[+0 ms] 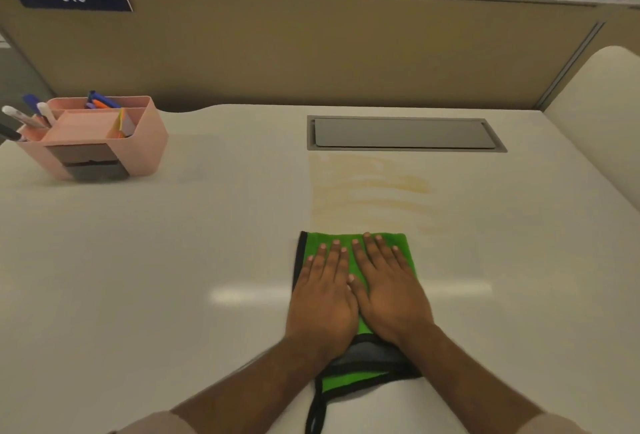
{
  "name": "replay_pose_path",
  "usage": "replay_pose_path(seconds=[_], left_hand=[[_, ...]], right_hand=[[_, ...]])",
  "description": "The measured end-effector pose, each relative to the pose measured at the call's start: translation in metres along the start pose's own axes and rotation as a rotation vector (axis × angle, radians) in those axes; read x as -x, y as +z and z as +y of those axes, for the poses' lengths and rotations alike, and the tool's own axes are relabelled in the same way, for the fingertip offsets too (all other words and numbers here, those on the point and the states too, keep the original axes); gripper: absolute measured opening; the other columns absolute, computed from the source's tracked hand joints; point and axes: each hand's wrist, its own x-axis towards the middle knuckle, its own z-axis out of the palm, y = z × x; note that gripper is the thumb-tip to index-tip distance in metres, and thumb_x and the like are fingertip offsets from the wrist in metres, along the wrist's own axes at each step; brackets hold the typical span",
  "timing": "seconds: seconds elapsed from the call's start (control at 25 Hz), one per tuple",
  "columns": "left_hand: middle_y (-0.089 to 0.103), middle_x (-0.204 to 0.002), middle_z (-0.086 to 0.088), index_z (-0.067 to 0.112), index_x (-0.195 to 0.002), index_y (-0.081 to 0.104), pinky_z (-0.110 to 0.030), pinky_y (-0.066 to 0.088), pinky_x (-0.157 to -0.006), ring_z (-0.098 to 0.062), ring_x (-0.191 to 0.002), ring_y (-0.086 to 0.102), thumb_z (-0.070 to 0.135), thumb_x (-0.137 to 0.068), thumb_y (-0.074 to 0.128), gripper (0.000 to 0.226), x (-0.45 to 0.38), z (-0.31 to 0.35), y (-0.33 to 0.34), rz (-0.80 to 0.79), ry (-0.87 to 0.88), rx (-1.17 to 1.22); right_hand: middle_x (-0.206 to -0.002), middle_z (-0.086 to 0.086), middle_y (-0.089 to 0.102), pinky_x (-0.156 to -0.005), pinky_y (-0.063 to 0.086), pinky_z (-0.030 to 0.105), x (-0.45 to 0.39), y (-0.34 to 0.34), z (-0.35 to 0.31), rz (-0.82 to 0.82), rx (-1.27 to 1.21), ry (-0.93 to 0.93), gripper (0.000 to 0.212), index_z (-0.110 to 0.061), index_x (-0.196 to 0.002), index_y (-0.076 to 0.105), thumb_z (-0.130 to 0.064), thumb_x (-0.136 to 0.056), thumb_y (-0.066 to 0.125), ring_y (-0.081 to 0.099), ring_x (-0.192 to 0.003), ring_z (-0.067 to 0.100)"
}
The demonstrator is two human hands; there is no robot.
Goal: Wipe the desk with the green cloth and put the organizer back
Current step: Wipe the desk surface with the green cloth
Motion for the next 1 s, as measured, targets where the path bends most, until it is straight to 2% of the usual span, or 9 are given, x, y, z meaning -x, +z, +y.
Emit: replay_pose_path(seconds=[0.12,0.24,0.36,0.4,0.48,0.6,0.68,0.84,1.0], left_hand=[[0.016,-0.160,-0.007,0.011,-0.151,0.018,-0.042,0.013,-0.119,-0.021,-0.148,0.010,0.032,-0.094,0.009,0.061,0.009,-0.048,-0.018,0.025,-0.114,-0.030],[0.029,-0.156,-0.009,0.009,-0.147,0.030,-0.044,0.023,-0.117,-0.024,-0.145,0.024,0.031,-0.094,0.018,0.059,0.021,-0.075,-0.024,0.002,-0.164,-0.035],[0.019,-0.159,-0.005,0.012,-0.150,0.020,-0.039,0.010,-0.120,-0.020,-0.147,0.013,0.034,-0.094,0.012,0.061,0.023,-0.089,-0.025,-0.004,-0.143,-0.053],[0.021,-0.158,-0.005,0.012,-0.150,0.022,-0.038,0.009,-0.119,-0.020,-0.147,0.015,0.033,-0.094,0.013,0.061,0.018,-0.093,-0.027,0.003,-0.140,-0.062],[0.026,-0.157,-0.007,0.011,-0.148,0.027,-0.038,0.009,-0.119,-0.021,-0.146,0.021,0.032,-0.093,0.014,0.061,0.004,-0.097,-0.028,0.005,-0.130,-0.091],[0.008,-0.161,-0.005,0.014,-0.152,0.009,-0.037,0.000,-0.120,-0.019,-0.148,0.004,0.036,-0.091,0.001,0.065,-0.017,-0.098,-0.024,-0.044,-0.116,-0.112],[0.000,-0.162,-0.005,0.015,-0.152,0.001,-0.038,0.000,-0.121,-0.019,-0.148,-0.003,0.037,-0.090,-0.003,0.066,-0.032,-0.097,-0.019,-0.080,-0.106,-0.112],[0.001,-0.162,-0.008,0.013,-0.152,0.001,-0.042,0.003,-0.120,-0.023,-0.148,-0.002,0.035,-0.093,0.005,0.063,-0.058,-0.076,-0.015,-0.104,-0.061,-0.097],[-0.004,-0.162,-0.009,0.011,-0.152,-0.003,-0.045,0.000,-0.119,-0.025,-0.148,-0.007,0.034,-0.094,0.006,0.062,-0.086,-0.028,-0.002,-0.111,0.036,-0.042]], right_hand=[[-0.163,-0.001,0.007,-0.120,-0.007,0.035,-0.028,0.002,-0.050,-0.010,-0.057,-0.099,0.062,-0.026,-0.154,0.010,-0.050,-0.097,0.016,-0.001,-0.150,0.015],[-0.163,-0.001,0.007,-0.118,-0.012,0.038,-0.037,0.016,-0.083,-0.033,-0.064,-0.143,0.059,-0.025,-0.153,0.011,-0.046,-0.098,0.015,-0.003,-0.150,0.018],[-0.163,-0.002,0.009,-0.116,-0.014,0.040,-0.039,0.022,-0.099,-0.032,-0.070,-0.139,0.056,-0.024,-0.153,0.013,-0.040,-0.099,0.015,-0.003,-0.150,0.020],[-0.163,-0.002,0.009,-0.117,-0.013,0.039,-0.044,0.022,-0.100,-0.026,-0.073,-0.142,0.056,-0.024,-0.153,0.013,-0.039,-0.099,0.015,-0.002,-0.150,0.020],[-0.163,-0.001,0.010,-0.119,-0.009,0.039,-0.057,0.022,-0.097,-0.022,-0.076,-0.142,0.055,-0.023,-0.153,0.014,-0.038,-0.100,0.015,0.000,-0.150,0.021],[-0.163,0.000,0.012,-0.120,-0.005,0.038,-0.074,0.021,-0.084,-0.016,-0.097,-0.125,0.055,-0.023,-0.153,0.016,-0.040,-0.100,0.014,0.002,-0.150,0.019],[-0.162,-0.001,0.012,-0.120,-0.005,0.036,-0.082,0.020,-0.073,-0.012,-0.106,-0.108,0.055,-0.025,-0.153,0.015,-0.042,-0.100,0.013,0.002,-0.150,0.017],[-0.162,-0.004,0.012,-0.119,-0.007,0.032,-0.087,0.016,-0.040,-0.008,-0.096,-0.065,0.056,-0.028,-0.153,0.014,-0.046,-0.099,0.012,0.001,-0.149,0.013],[-0.162,-0.008,0.005,-0.119,-0.006,0.030,-0.075,0.003,0.013,-0.013,-0.041,0.049,0.056,-0.031,-0.153,0.008,-0.048,-0.099,0.011,-0.006,-0.148,0.008]])
